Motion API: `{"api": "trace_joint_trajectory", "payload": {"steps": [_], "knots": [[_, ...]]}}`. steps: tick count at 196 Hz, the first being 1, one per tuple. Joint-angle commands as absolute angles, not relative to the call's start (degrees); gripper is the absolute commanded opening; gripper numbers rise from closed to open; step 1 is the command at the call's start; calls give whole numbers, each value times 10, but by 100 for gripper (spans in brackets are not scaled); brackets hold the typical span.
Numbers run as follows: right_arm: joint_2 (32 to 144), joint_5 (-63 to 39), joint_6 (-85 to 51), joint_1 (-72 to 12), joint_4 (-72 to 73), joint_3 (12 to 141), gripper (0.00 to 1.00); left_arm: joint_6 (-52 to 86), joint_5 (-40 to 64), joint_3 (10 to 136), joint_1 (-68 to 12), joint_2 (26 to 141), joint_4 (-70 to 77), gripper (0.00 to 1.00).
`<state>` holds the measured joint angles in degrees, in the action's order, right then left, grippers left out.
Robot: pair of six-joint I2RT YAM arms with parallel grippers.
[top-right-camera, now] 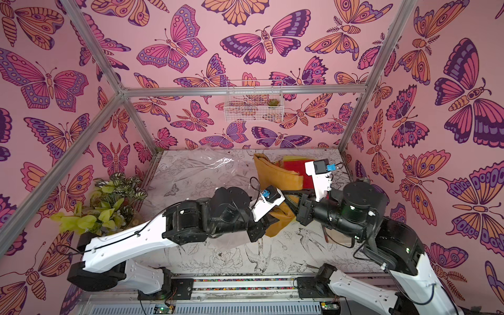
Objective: Take the trousers out of the vacuum bag
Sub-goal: Place the trousers at the center of the board.
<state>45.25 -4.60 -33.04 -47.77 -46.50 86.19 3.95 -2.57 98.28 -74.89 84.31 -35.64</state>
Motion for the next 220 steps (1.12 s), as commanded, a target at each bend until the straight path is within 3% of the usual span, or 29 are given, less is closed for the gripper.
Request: {"api": "trace_joint_trajectory", "payload": {"steps": [1,113,170,220], "knots": [[421,-36,-313,-483,-418,869,0,12,-25,1022,-727,858,-309,0],[394,222,-335,-483,-376,853,0,-81,-45,1215,-680,1004,-340,0],[466,255,-290,-483,-335,881,0,-129,-77,1303,-641,1071,-346,0],[543,288,-248,-474,-321,940,0,-132,-47,1345,-585,1103,-345,0]]}}
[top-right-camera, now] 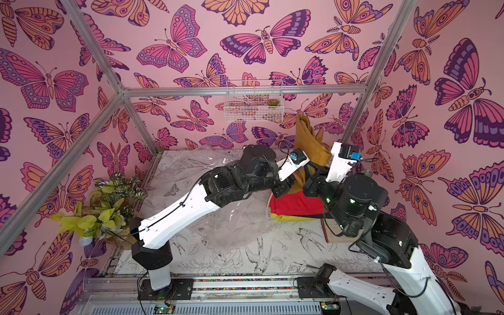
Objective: Take the trousers out of the vacuum bag
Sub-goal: Place the trousers at the center of the board.
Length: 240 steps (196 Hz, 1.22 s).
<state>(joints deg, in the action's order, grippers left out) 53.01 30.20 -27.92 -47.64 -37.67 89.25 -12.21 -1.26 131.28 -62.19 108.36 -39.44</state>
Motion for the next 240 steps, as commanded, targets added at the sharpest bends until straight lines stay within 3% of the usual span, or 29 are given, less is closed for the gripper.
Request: {"api": "trace_joint_trajectory", "payload": {"steps": [1,52,132,240], "knots": [[545,288,-248,-473,-321,941,0,-132,-47,1346,-584,1103,-345,0],[601,146,-319,-333,-310,946,0,-157,-51,1399,-547,1137,-341,0],[650,-121,-473,-91,-152,867,0,-200,-84,1428,-482,1197,-308,0],[729,-209,-544,-26,65,827,0,-175,-72,1534,-380,1276,-244,0]]}}
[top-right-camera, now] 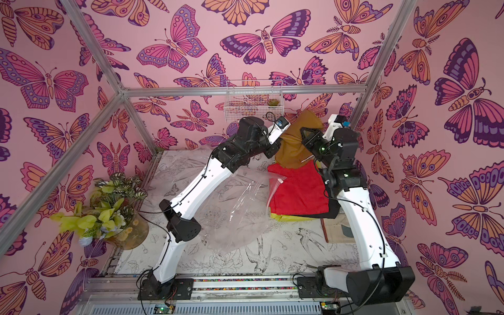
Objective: Take the trousers out of the vacuum bag
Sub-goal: Place the trousers at the center of the board.
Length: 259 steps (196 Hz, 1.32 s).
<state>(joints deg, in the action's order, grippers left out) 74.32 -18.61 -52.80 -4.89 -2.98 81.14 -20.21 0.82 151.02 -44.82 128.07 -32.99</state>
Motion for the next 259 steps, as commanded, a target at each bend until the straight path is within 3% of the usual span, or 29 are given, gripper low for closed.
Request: {"api": "trace_joint_trajectory", "payload": {"steps": [1,80,149,211,259], "knots": [[729,-209,-543,-26,66,827,0,-175,-72,1533,-380,1277,-244,0],[790,-263,-599,-2,189,820,0,-191,-93,1522,-360,1263,-213,1],[708,-261,-594,19,209,649,0,-122,-49,1321,-367,1188,-171,0],[564,-247,-552,47,73,525,0,-67,13,1063,-406,1061,-99,0],[486,-253,-513,69,-47,443,0,-37,34,954,-442,1027,-94,1]]}}
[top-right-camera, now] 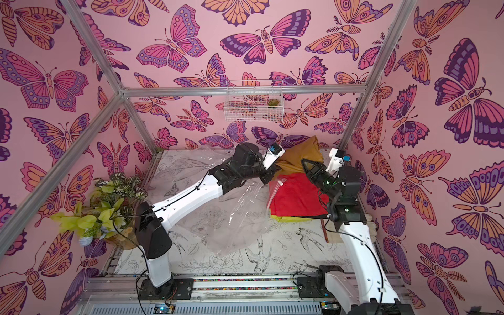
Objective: Take the trousers out of the vacuum bag
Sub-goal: Place the trousers at the center of the board.
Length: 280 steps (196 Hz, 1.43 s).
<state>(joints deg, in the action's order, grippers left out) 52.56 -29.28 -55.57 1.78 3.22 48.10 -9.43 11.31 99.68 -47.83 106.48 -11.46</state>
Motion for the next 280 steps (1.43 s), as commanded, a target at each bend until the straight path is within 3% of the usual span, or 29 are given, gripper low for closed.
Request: {"api": "trace_joint_trajectory", "payload": {"steps": [1,57,92,112,143,172,193,225,250,280], "knots": [[485,-254,-513,70,-49,441,0,-36,35,952,-443,1027,-93,1],[463,-276,-464,108,-145,372,0,3,26,857,-490,1019,-72,6],[436,-253,-463,118,-198,334,3,28,23,804,-507,1014,-62,18],[423,-216,-473,122,-257,333,12,40,18,777,-520,1008,-55,30],[402,-191,-487,123,-309,320,48,67,16,739,-536,988,-45,68],[382,-148,-471,128,-369,337,72,91,25,706,-538,952,-42,86],[379,-108,-444,136,-414,361,81,104,20,684,-537,916,-59,93],[388,-61,-389,154,-460,400,86,122,17,666,-536,855,-114,100],[384,-84,-345,156,-449,428,90,142,5,657,-532,813,-165,100],[400,-191,-286,153,-411,479,94,182,-25,642,-523,778,-221,100]]}}
